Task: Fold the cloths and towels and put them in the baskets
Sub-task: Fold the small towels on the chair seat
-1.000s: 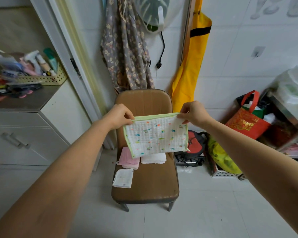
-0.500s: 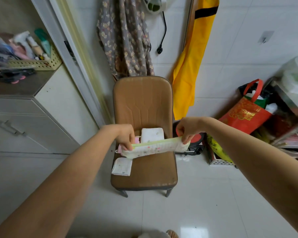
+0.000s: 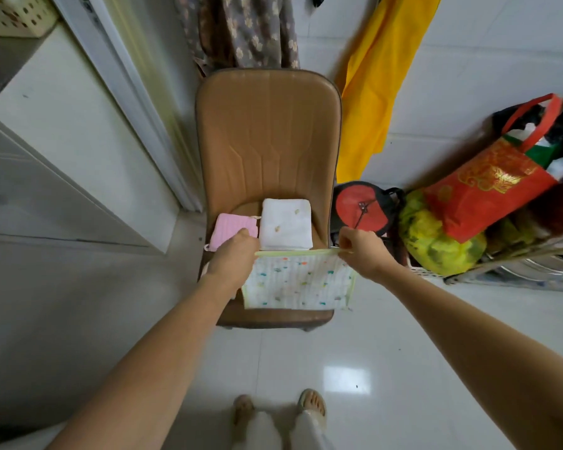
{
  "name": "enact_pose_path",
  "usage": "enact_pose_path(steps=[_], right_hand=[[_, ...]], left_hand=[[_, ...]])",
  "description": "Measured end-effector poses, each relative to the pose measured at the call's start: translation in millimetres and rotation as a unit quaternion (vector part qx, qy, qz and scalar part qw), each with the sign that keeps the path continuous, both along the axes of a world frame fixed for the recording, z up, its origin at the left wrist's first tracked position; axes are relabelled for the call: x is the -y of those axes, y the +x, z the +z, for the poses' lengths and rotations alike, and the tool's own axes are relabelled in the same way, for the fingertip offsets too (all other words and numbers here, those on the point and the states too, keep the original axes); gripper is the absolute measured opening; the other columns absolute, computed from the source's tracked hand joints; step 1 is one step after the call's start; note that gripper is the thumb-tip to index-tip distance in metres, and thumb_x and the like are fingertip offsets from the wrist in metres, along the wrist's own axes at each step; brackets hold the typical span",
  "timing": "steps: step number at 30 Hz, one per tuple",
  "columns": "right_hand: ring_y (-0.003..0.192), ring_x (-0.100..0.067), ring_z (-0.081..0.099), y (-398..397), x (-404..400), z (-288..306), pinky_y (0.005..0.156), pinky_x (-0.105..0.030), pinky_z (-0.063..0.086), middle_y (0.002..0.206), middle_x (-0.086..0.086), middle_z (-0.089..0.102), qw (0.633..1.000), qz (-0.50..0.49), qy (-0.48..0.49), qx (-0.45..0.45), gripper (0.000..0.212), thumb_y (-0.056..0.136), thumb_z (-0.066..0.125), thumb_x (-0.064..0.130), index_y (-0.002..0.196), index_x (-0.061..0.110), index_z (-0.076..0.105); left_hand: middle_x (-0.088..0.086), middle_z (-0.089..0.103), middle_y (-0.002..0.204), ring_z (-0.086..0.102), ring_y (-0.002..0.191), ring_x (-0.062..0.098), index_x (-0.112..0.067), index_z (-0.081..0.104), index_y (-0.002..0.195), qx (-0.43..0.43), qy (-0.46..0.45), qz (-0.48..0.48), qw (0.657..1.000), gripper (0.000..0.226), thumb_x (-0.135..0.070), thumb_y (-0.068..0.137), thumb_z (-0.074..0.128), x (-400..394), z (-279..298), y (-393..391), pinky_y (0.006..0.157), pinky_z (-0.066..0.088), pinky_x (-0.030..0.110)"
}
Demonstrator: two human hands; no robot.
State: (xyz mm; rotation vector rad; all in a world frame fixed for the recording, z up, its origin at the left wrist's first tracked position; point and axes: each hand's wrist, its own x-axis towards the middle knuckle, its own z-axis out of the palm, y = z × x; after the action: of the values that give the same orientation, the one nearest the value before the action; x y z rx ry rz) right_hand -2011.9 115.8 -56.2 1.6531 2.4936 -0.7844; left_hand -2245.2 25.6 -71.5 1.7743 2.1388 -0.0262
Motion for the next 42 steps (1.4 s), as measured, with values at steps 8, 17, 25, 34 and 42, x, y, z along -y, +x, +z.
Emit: enact_pose_path(steps=[8,17,25,34,42], right_hand=[[0.089,-0.033,0.062,4,12,-64,0.07,-0.036,0.047,0.097,-0.008,0.069,0.999,0.019,0.047,0.002,0.019,0.082,0.065,0.017,0.1,0.016,0.058],[0.107,-0.026,0.059,8,48,-206,0.09,-0.034,0.047,0.119,-0.004,0.065,0.989,0.048,-0.111,0.083,0.025,0.092,0.057,0.024,0.114,0.019,0.068],[0.092,-0.027,0.059,21,48,-253,0.077,-0.037,0.052,0.105,-0.008,0.065,0.983,0.043,-0.167,0.068,0.022,0.096,0.05,0.028,0.1,0.012,0.064],[0.097,-0.034,0.056,-26,-20,-299,0.085,-0.036,0.034,0.103,-0.013,0.063,0.998,-0.012,-0.016,0.053,0.02,0.098,0.041,0.023,0.104,0.009,0.055],[0.103,-0.032,0.056,-32,-43,-330,0.08,-0.039,0.046,0.114,-0.014,0.06,0.998,-0.028,-0.03,0.038,0.036,0.1,0.038,0.025,0.135,0.022,0.045]], left_hand=[[0.011,0.055,0.122,0.06,0.101,0.028,-0.006,0.062,0.115,-0.004,0.02,-0.015,1.0,0.024,-0.013,0.094,0.052,16,-61,4,0.078,0.049,0.034],[0.012,0.059,0.105,0.059,0.09,0.028,-0.012,0.057,0.101,0.013,-0.203,-0.03,0.979,0.011,-0.019,0.095,0.052,43,-189,20,0.074,0.049,0.034],[0.01,0.06,0.11,0.057,0.093,0.023,-0.017,0.05,0.092,0.107,-0.228,-0.022,0.968,0.014,-0.026,0.1,0.043,47,-242,15,0.075,0.047,0.035],[0.013,0.063,0.106,0.059,0.094,0.027,-0.008,0.057,0.114,0.001,-0.043,0.055,0.998,0.023,-0.018,0.101,0.041,-26,-286,-1,0.072,0.042,0.034],[0.009,0.06,0.116,0.054,0.107,0.026,-0.011,0.047,0.121,-0.066,-0.023,0.085,0.994,0.025,-0.023,0.102,0.036,-43,-322,-1,0.088,0.039,0.037]])
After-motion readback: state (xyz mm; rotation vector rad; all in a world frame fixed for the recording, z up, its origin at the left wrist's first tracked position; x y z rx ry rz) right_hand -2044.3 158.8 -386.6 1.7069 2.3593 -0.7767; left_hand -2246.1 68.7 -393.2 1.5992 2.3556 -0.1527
